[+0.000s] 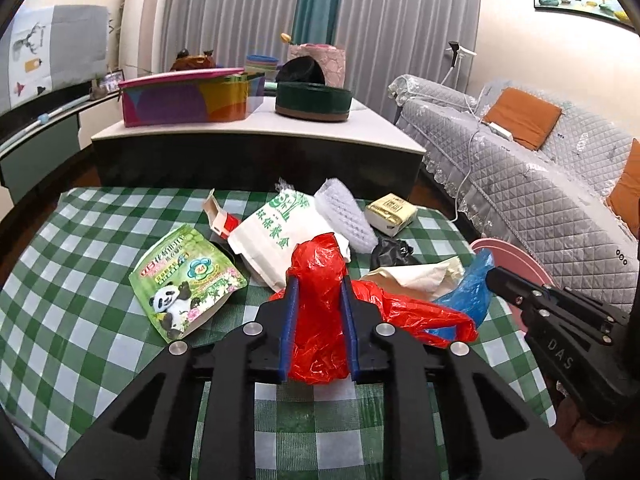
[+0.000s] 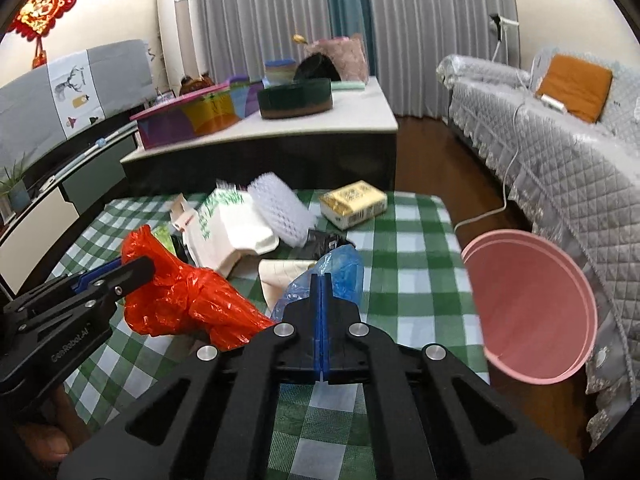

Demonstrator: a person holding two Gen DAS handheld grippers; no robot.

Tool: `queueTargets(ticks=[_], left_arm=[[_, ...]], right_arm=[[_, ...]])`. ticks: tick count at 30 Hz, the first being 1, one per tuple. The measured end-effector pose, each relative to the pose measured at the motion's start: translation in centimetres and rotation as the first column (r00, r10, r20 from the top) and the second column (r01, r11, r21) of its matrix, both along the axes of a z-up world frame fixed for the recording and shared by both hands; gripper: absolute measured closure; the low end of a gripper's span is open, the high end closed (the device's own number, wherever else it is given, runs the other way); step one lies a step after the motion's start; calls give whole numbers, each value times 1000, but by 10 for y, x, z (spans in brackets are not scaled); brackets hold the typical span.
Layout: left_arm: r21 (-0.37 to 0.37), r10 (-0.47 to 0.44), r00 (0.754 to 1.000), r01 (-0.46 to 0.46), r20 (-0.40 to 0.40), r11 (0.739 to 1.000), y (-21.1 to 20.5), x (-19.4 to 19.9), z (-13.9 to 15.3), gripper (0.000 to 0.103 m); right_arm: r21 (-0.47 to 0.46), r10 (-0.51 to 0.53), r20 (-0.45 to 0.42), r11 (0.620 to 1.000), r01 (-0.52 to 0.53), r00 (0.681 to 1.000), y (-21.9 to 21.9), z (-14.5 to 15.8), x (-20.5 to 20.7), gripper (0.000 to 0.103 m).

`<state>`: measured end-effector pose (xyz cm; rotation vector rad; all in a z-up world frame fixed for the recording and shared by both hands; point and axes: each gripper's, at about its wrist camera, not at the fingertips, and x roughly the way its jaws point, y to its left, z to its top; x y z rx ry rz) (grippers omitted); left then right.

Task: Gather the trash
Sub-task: 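Grasp the red plastic bag with the left tool while the right tool grasps the blue plastic bag, then carry both bags over the pink bucket and open both tools to drop them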

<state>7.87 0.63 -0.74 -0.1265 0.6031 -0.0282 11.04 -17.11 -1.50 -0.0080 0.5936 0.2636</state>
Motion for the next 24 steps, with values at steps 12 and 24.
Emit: queueTargets(ticks=[12, 24], left_arm=[[-7, -23, 999, 23, 49, 1000, -6, -27, 18, 84], [9, -65, 995, 65, 74, 998, -25, -46, 38, 84]], right_arm=[[-16, -49, 119, 999, 51, 992, -25, 39, -38, 103], [-14, -109, 157, 994, 113, 981, -62, 78, -71, 103]])
